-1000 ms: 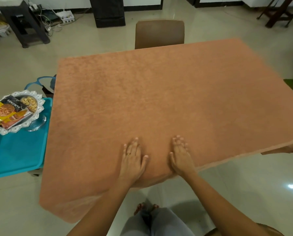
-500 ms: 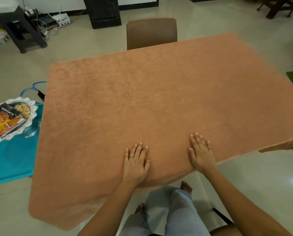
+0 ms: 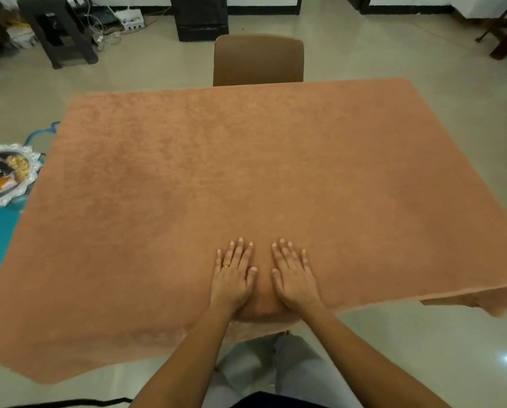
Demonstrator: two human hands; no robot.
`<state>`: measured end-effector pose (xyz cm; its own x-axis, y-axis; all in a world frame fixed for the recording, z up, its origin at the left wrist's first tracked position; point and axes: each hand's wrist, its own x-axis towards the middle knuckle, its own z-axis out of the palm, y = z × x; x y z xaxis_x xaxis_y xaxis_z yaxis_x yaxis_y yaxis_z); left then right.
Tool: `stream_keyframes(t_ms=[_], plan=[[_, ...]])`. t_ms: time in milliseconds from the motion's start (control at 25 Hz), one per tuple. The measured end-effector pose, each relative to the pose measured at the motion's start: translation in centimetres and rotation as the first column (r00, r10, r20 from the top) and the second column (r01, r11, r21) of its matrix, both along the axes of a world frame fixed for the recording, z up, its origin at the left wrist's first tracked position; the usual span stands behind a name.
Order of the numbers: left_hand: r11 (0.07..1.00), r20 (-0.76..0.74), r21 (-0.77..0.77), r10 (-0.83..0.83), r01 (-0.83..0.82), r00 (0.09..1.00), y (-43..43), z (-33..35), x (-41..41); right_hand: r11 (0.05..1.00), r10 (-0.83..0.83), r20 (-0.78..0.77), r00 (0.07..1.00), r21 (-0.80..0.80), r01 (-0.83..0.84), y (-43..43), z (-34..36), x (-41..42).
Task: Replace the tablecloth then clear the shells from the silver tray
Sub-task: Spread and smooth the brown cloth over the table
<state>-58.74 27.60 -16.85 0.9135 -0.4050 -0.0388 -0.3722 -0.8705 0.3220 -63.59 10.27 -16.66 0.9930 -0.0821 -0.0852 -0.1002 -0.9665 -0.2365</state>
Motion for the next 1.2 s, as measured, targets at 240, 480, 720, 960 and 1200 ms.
stream_keyframes(t_ms=[240,480,720,960,1200], plan=[[0.995,-0.027,0.054,0.084,-0.083,0.996,-0.3,0.6,-0.8,0.985,-0.172,-0.069,0.983,-0.039,0.169,-12.4,0.9,-2.0],[0.992,-0.03,0.006,0.123,-0.122,0.992,-6.0,0.4,-4.0,0.992,0.117,-0.03,0.993,0.049,-0.115,-2.2,1.0,-1.8],[0.987,0.019,0.032,0.16,-0.16,0.987,-5.6,-0.3,-4.6,0.998,0.051,-0.095,0.994,-0.04,-0.055,-8.0,0.4,-2.7],[0.997,-0.001,0.024,0.072,-0.072,0.997,-7.5,0.6,-3.7,0.971,-0.24,-0.084,0.967,-0.026,0.239,-16.0,1.7,-3.8],[0.999,-0.009,-0.028,-0.023,0.022,1.0,-13.8,0.0,-4.6,0.999,0.0,-0.054,0.999,0.032,0.001,-9.1,0.5,-3.1]])
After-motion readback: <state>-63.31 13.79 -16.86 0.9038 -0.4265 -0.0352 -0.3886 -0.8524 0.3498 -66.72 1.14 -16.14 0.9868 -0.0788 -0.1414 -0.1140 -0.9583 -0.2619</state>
